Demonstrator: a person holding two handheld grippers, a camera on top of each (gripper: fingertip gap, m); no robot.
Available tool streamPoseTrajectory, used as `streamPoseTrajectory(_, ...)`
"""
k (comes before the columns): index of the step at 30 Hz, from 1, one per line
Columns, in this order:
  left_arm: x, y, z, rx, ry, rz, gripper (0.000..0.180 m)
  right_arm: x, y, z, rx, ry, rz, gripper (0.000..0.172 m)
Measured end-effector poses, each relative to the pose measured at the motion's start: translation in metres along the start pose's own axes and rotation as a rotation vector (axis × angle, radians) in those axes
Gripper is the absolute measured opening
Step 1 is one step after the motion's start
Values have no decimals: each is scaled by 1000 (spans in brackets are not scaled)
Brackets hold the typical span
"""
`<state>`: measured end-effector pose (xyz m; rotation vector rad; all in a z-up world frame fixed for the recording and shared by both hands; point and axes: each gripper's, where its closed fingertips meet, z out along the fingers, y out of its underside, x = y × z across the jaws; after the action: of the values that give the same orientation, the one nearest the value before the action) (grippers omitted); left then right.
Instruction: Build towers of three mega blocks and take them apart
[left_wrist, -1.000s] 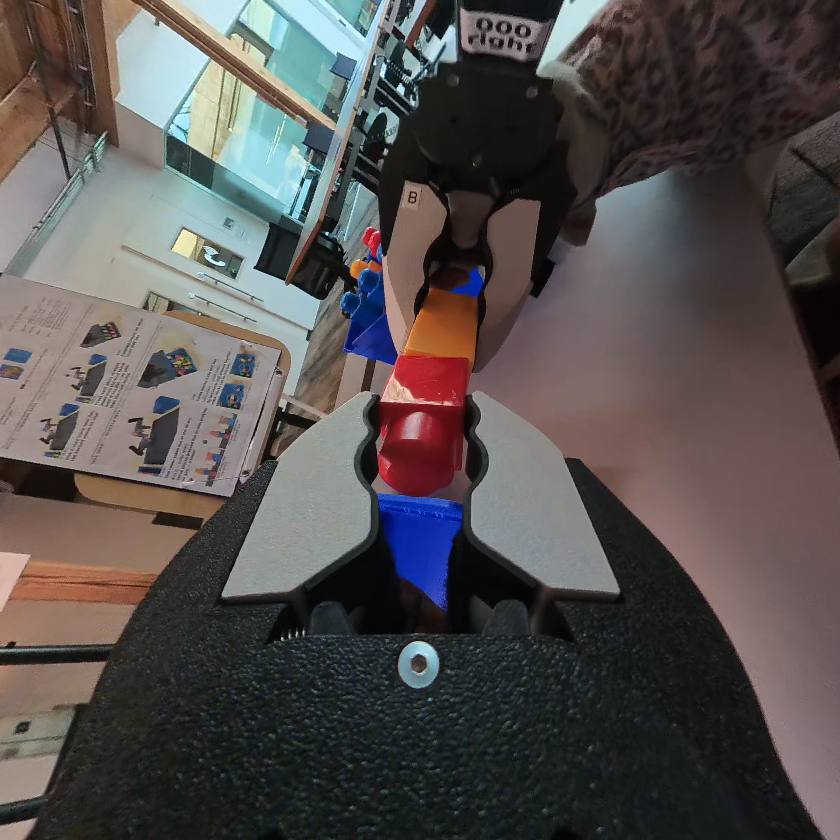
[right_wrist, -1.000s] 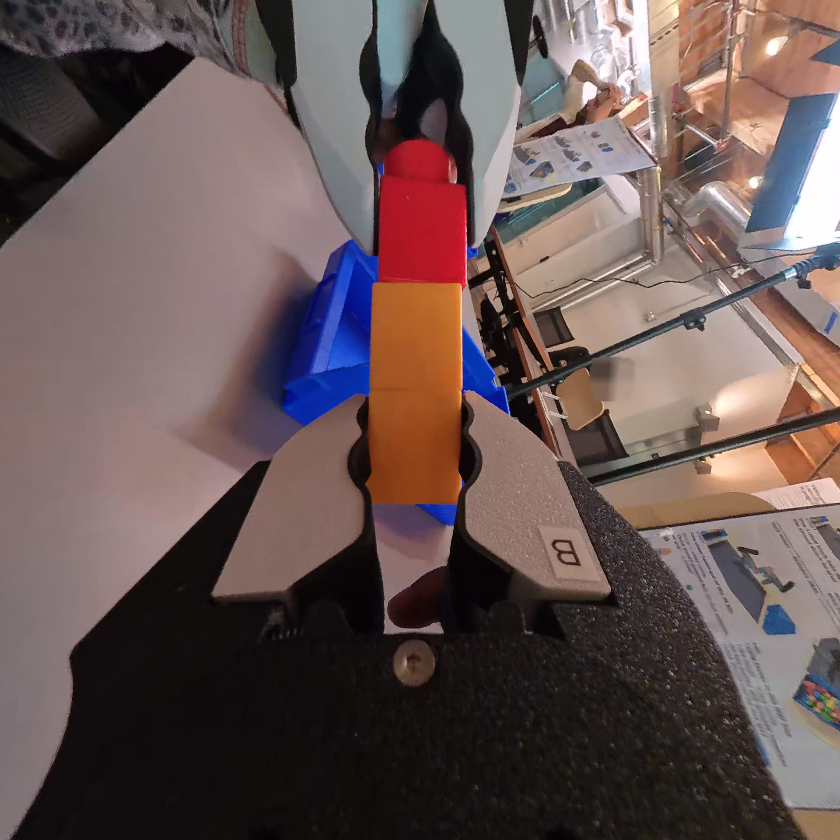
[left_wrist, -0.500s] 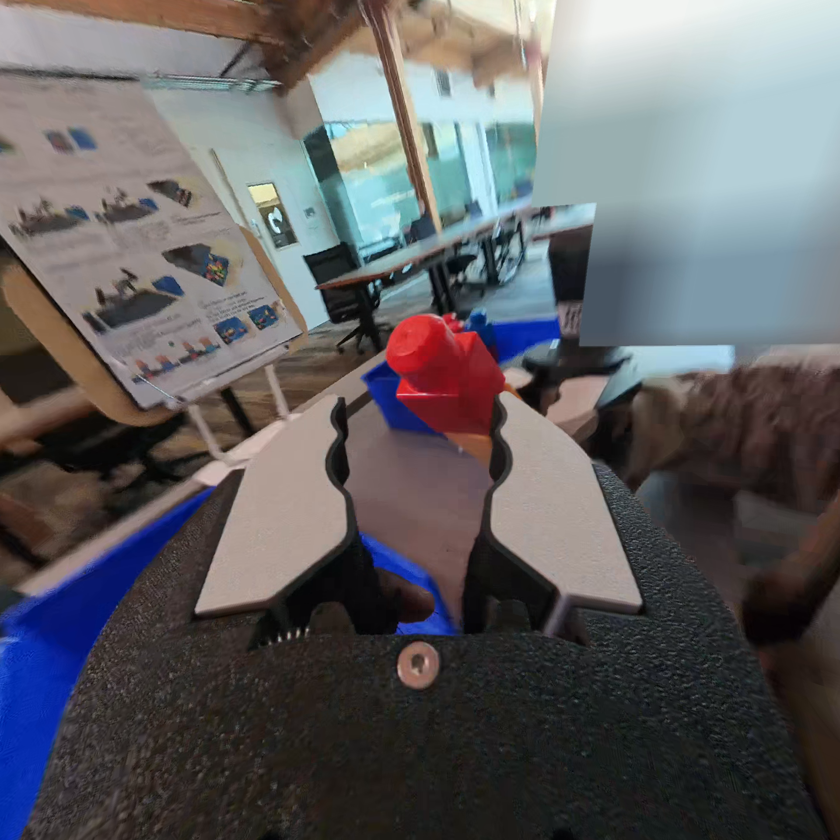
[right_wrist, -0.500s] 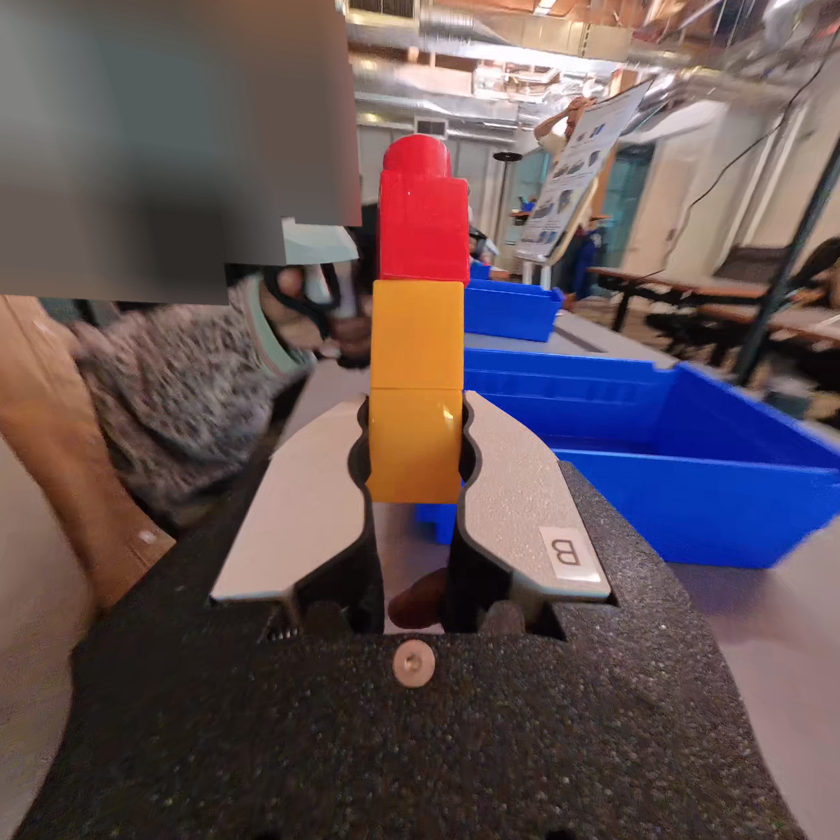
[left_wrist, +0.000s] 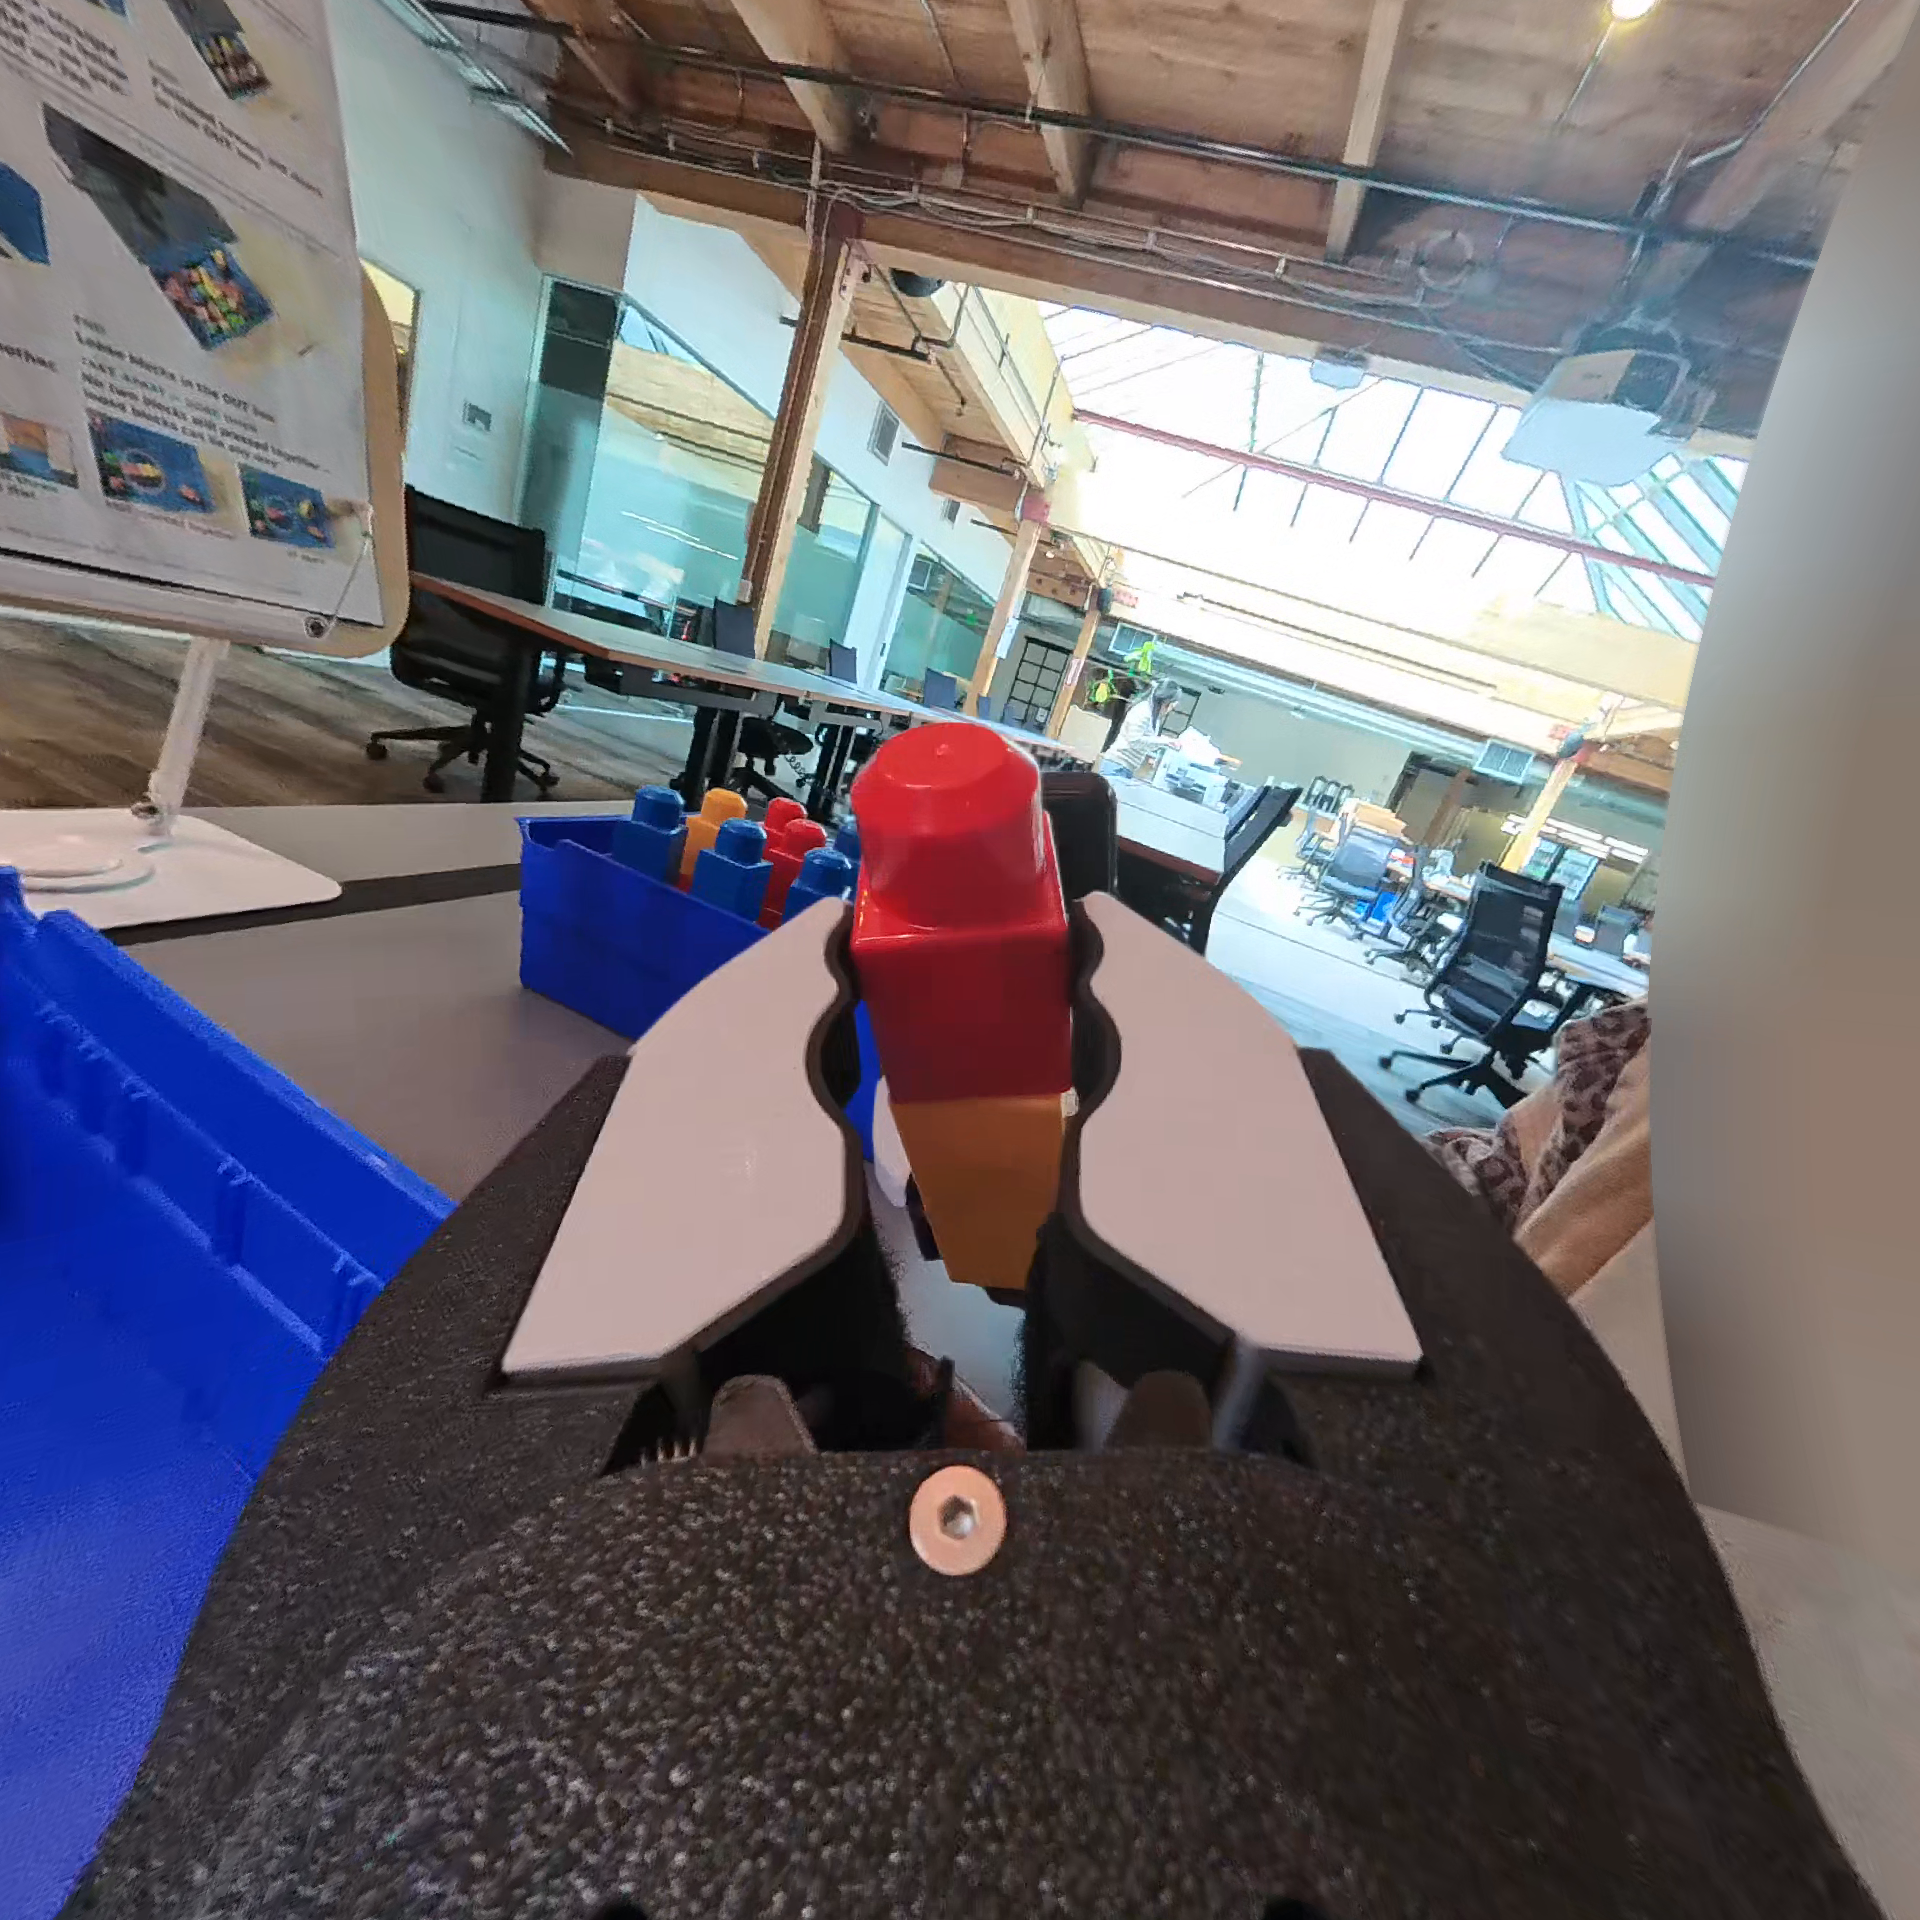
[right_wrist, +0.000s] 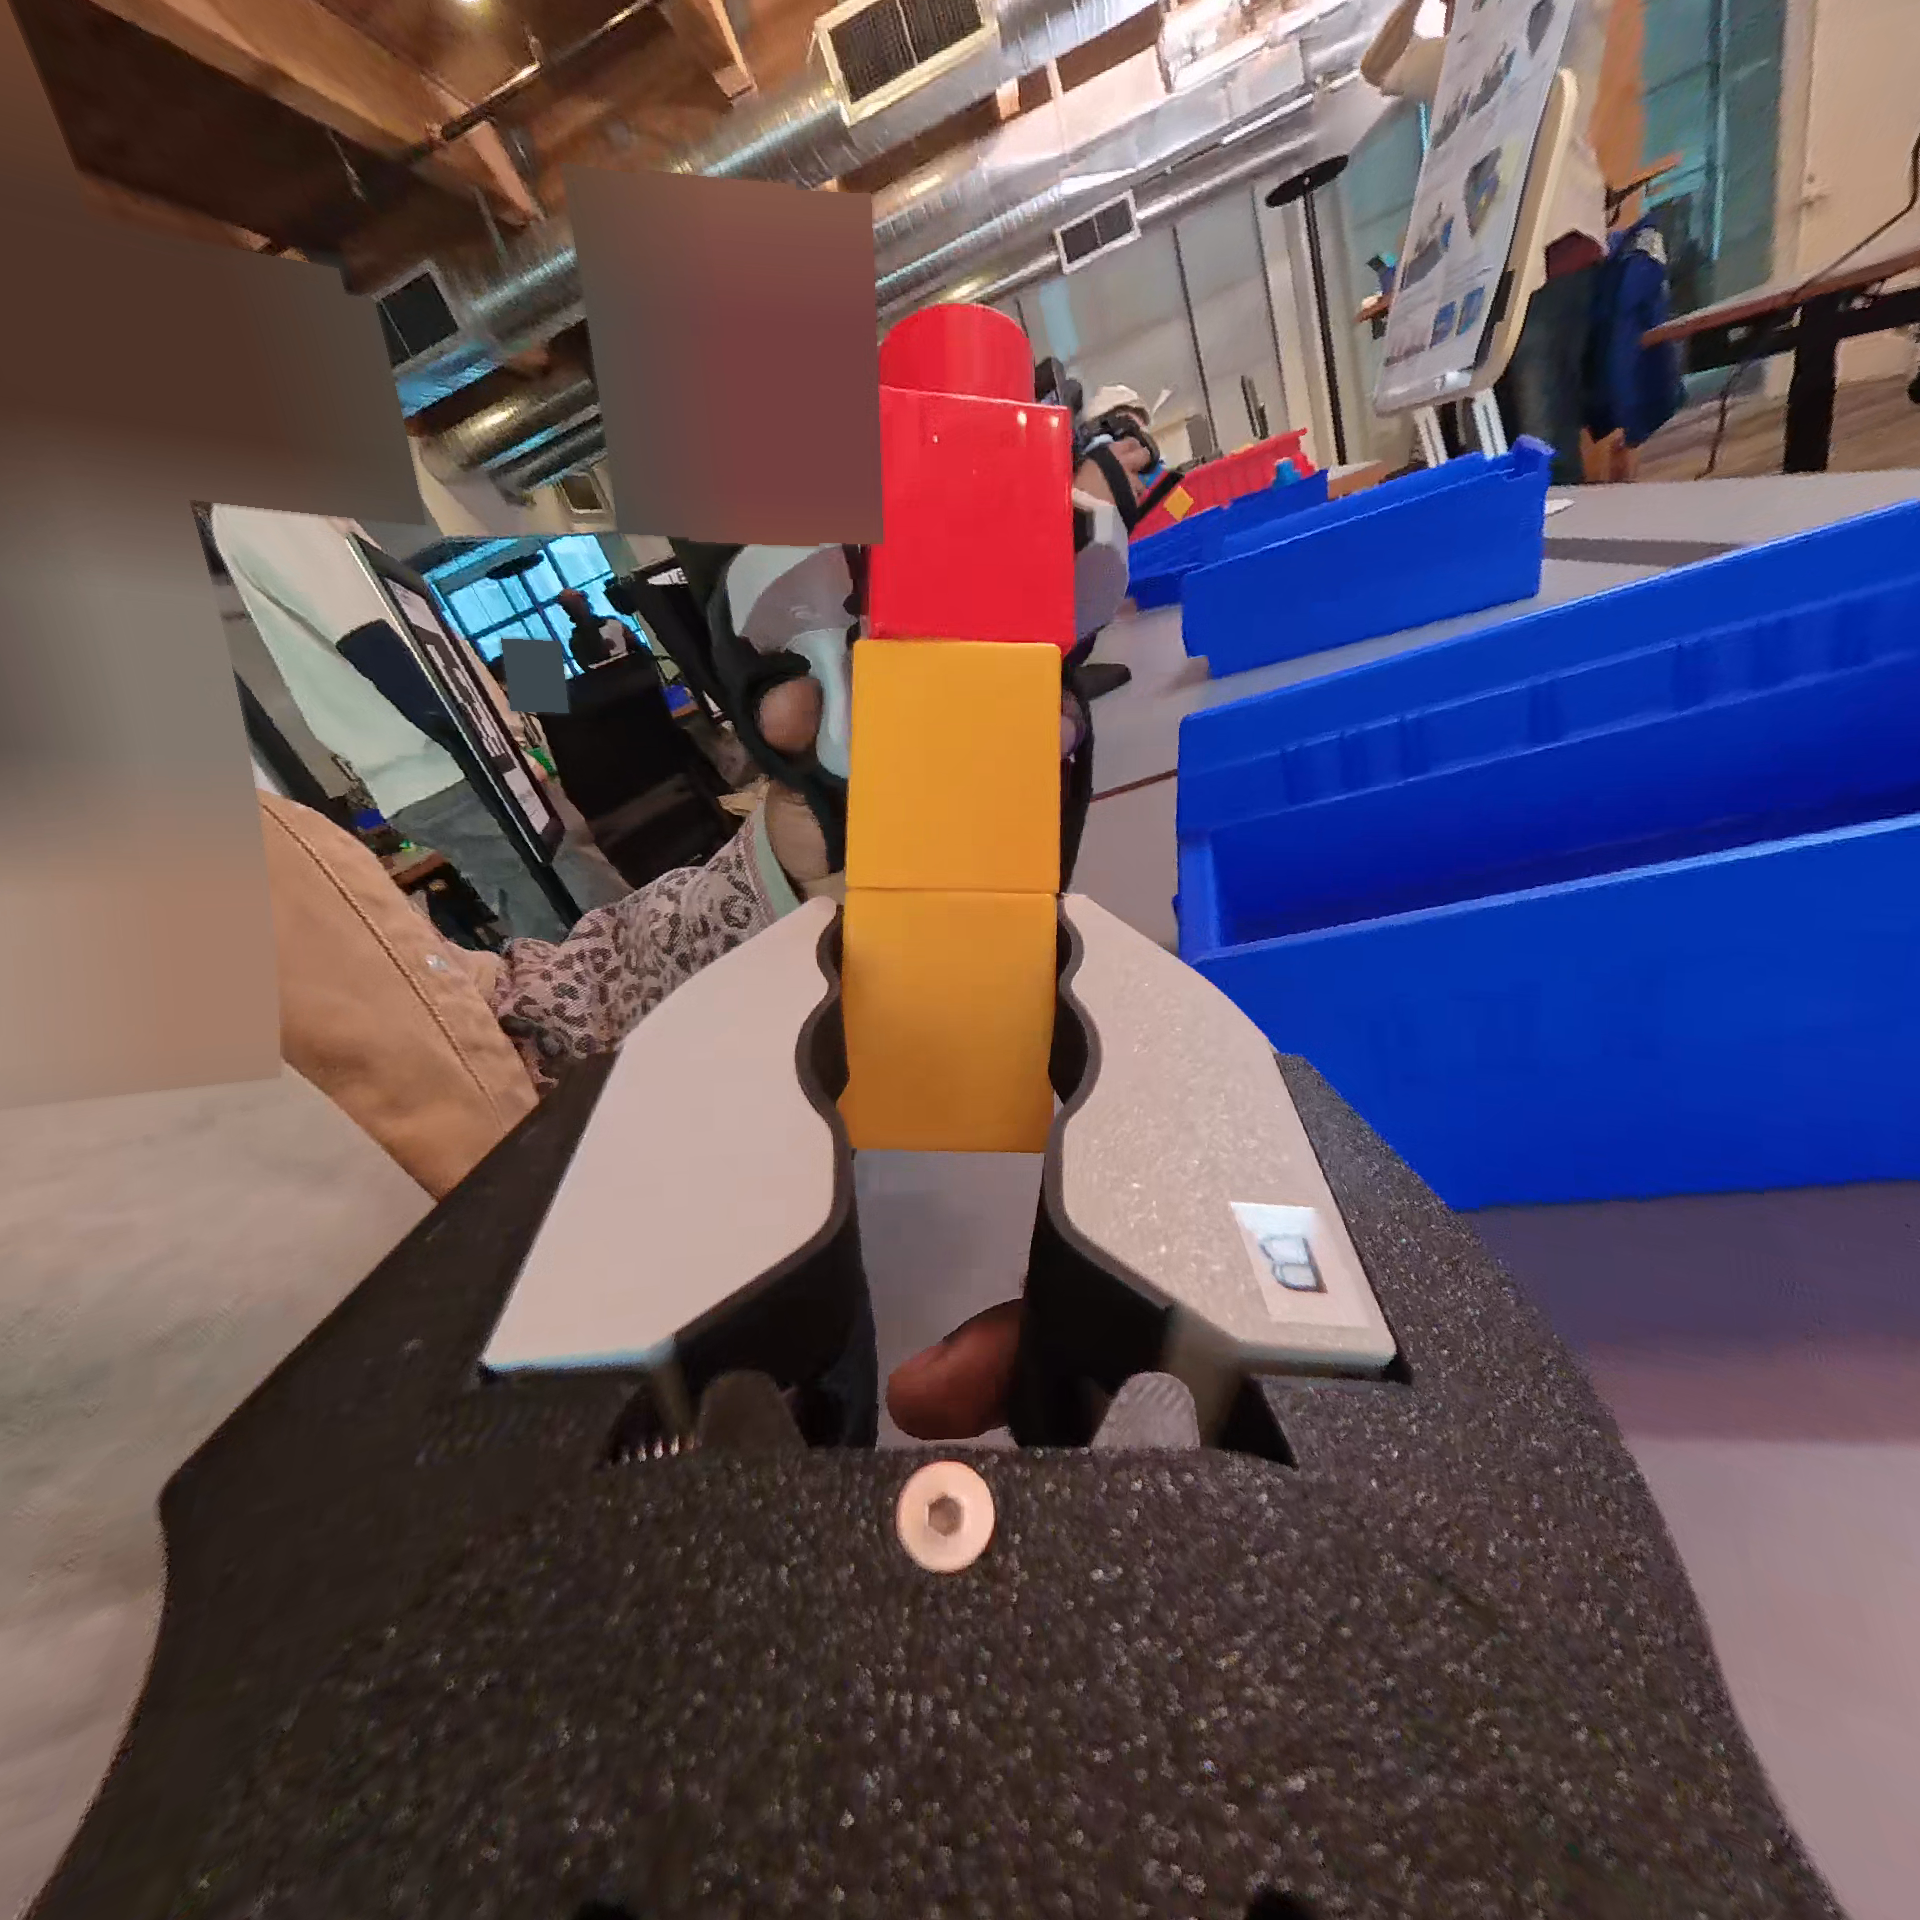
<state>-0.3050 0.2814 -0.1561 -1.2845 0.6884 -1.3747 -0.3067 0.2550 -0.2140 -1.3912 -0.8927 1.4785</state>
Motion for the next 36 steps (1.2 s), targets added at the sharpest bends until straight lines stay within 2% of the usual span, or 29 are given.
streamPoseTrajectory(5, 7, 8, 0, -13, 83, -62, 36, -8, 21, 10, -111, -42, 56, 35)
streamPoseTrajectory(10, 8, 3, -1, -14, 82, -75, 36, -14, 16, 14, -57, -99, 112, 36)
streamPoseTrajectory(11, 10, 3, 0, -11, 90, -93, 36, -17, 14, 13, -47, -131, 129, 38)
streamPoseTrajectory(13, 11, 9, 3, -47, 87, -123, 36, -23, 5, 13, -1, -183, 192, 52)
streamPoseTrajectory(15, 13, 12, 6, -42, 98, -152, 36, -19, 7, 13, -12, -162, 175, 39)
streamPoseTrajectory(18, 13, 18, 9, -77, 90, -141, 36, -18, 12, 13, -41, -129, 118, 37)
streamPoseTrajectory(25, 27, 18, 5, -101, 201, -177, 36, -34, 13, 14, -45, -237, 182, 36)
streamPoseTrajectory(36, 17, 21, 3, -184, 59, -99, 36, -22, 9, 9, -50, -162, 170, 36)
